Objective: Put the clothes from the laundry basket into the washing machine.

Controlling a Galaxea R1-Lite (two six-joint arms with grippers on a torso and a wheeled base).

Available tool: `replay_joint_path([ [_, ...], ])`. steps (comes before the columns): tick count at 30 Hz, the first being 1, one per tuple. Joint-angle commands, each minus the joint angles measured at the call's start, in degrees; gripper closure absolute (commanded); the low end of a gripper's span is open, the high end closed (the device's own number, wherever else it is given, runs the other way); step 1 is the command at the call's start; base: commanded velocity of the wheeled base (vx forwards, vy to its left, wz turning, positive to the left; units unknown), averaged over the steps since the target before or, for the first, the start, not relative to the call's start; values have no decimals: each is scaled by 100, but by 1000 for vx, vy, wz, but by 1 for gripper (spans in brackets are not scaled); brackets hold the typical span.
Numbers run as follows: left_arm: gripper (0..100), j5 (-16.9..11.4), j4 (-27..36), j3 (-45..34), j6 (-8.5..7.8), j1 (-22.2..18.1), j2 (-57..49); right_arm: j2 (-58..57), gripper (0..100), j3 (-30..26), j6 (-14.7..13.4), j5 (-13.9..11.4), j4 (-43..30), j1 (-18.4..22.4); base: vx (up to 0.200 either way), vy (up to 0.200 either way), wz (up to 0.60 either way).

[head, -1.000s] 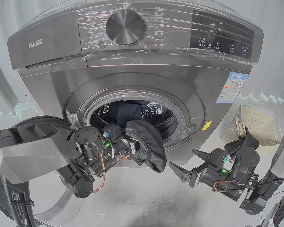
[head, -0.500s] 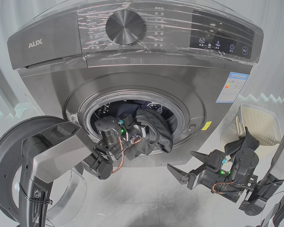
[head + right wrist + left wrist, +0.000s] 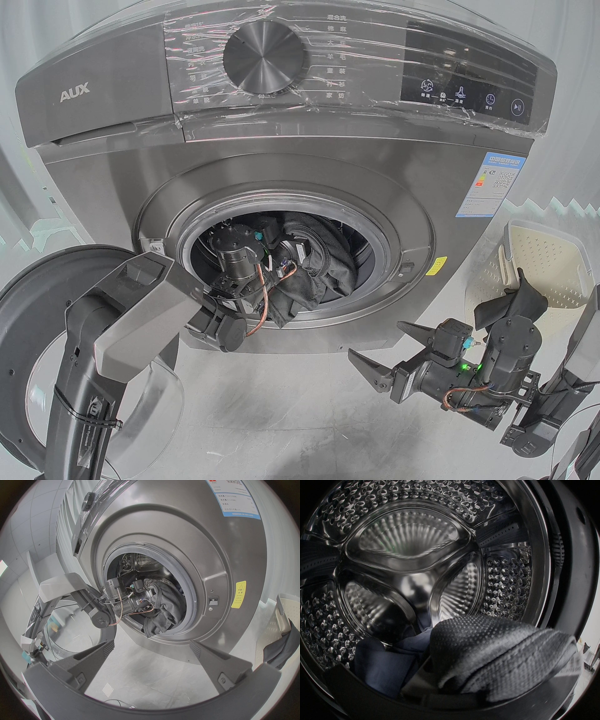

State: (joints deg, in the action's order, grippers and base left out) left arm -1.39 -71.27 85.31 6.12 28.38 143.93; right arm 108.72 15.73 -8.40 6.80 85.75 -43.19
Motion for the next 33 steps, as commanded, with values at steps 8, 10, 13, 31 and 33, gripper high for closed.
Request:
replay_joint_path([
  [8,100,183,174,522,-6,1,109,88,0,1,-30,14,3,-155,0,0,0],
  [10,100,236,174,610,-6,1,170,106,0,1,-39,14,3,-163,0,0,0],
  [13,100,271,201,785,-6,-17,284,97,0,-26,-39,14,3,-163,0,0,0],
  [31,100,842,1176,2928,-14,-245,1075,115,0,-26,-30,5,3,-93,0,0,0],
  [33,100,842,1176,2928,-6,-245,1093,132,0,-26,-30,5,3,-93,0,0,0],
])
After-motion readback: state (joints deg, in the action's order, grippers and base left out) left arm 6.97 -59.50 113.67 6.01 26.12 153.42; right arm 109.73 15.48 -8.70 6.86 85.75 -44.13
